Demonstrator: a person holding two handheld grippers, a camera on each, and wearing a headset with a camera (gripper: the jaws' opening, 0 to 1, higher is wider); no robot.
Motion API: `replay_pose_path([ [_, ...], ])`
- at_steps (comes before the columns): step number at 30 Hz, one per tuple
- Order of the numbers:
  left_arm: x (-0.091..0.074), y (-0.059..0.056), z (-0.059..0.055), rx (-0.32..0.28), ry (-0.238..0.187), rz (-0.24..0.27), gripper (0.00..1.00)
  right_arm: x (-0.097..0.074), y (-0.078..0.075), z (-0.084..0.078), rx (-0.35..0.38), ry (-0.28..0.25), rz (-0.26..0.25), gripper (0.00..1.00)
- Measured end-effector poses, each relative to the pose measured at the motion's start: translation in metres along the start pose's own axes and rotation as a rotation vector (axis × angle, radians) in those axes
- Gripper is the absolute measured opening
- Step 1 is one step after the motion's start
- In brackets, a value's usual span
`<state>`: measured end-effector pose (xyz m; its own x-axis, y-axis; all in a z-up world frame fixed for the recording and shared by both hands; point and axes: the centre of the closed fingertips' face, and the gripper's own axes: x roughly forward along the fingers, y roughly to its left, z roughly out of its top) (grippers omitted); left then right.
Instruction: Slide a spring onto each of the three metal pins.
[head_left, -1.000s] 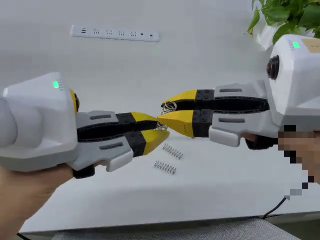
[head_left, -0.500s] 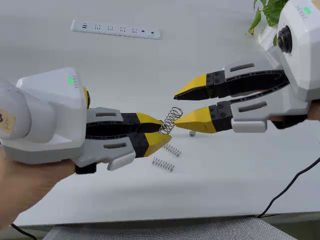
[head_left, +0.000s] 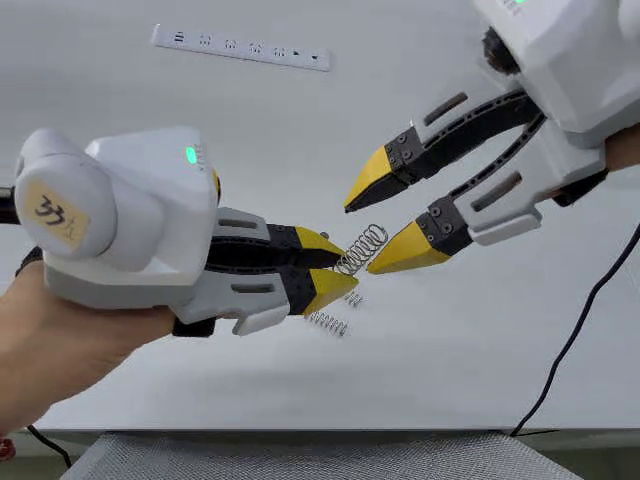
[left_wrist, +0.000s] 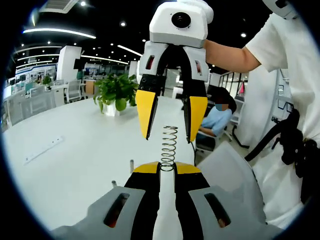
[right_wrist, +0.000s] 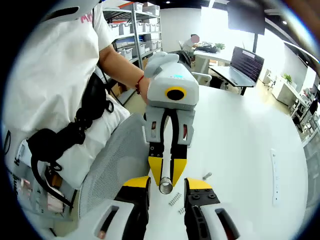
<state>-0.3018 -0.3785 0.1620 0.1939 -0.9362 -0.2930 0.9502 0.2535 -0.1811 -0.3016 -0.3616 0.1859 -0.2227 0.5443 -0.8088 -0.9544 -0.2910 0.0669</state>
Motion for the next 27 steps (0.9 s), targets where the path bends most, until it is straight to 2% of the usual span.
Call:
replay_pose_path([
  [2, 0.001, 0.000, -0.001, -0.001, 0.003, -0.001, 0.06, 0.005, 0.006, 0.002, -0.010, 0.022, 0.009, 0.17],
  [7, 0.001, -0.002, -0.002, -0.004, 0.004, -0.008, 0.06, 0.011, 0.008, -0.002, -0.030, 0.062, 0.028, 0.13],
  [12, 0.002, -0.002, -0.003, -0.006, 0.006, -0.011, 0.06, 0.016, 0.011, -0.010, -0.057, 0.108, 0.039, 0.13],
  [17, 0.002, -0.002, -0.004, -0.006, 0.009, -0.014, 0.06, 0.017, 0.019, -0.005, -0.062, 0.118, 0.051, 0.10],
  [27, 0.003, -0.002, -0.004, -0.008, 0.013, -0.015, 0.07, 0.014, 0.019, -0.005, -0.074, 0.141, 0.057, 0.08],
])
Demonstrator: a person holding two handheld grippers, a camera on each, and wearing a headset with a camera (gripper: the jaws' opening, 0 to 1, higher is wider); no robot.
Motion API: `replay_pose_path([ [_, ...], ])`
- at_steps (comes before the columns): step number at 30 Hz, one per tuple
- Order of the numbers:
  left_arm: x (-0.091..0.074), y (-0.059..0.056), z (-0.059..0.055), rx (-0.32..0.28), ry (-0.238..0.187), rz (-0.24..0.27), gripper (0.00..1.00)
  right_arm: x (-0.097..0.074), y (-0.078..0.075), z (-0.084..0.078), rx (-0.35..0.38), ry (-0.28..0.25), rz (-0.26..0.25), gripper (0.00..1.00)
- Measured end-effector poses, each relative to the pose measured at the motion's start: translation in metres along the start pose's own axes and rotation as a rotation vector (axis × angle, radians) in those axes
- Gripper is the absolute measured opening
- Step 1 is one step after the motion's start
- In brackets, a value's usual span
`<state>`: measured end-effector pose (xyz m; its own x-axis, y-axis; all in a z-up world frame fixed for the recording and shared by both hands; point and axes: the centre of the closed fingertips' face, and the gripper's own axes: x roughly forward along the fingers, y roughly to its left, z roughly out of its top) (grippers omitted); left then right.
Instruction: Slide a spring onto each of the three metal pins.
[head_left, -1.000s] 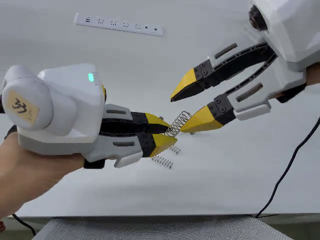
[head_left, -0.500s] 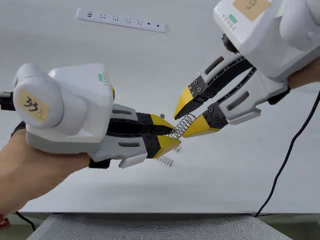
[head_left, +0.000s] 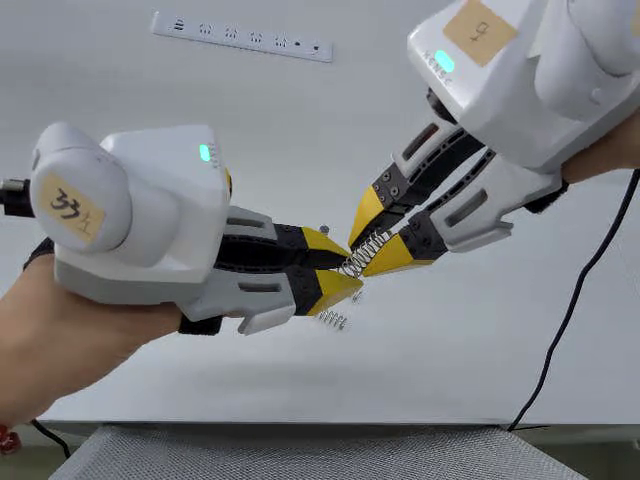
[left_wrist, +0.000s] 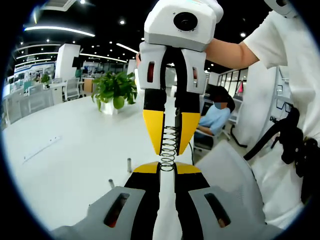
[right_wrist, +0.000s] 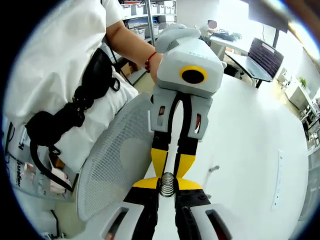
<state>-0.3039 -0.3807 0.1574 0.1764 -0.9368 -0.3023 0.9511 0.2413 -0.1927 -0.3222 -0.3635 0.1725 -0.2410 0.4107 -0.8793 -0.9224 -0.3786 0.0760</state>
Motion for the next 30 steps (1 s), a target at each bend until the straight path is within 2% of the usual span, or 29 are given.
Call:
replay_pose_path([
  [10, -0.002, 0.002, -0.001, 0.000, -0.007, 0.008, 0.07, 0.000, -0.003, 0.000, -0.008, 0.004, -0.007, 0.07],
  [13, -0.003, 0.003, -0.001, 0.005, -0.015, 0.013, 0.07, 0.001, -0.009, -0.002, -0.002, 0.001, -0.010, 0.07],
  [22, -0.011, 0.007, -0.002, 0.003, -0.048, 0.034, 0.07, 0.000, -0.012, 0.000, 0.019, -0.012, -0.025, 0.07],
  [30, -0.027, 0.020, -0.013, -0.001, -0.046, 0.091, 0.17, -0.002, -0.014, 0.003, 0.048, -0.034, -0.046, 0.07],
])
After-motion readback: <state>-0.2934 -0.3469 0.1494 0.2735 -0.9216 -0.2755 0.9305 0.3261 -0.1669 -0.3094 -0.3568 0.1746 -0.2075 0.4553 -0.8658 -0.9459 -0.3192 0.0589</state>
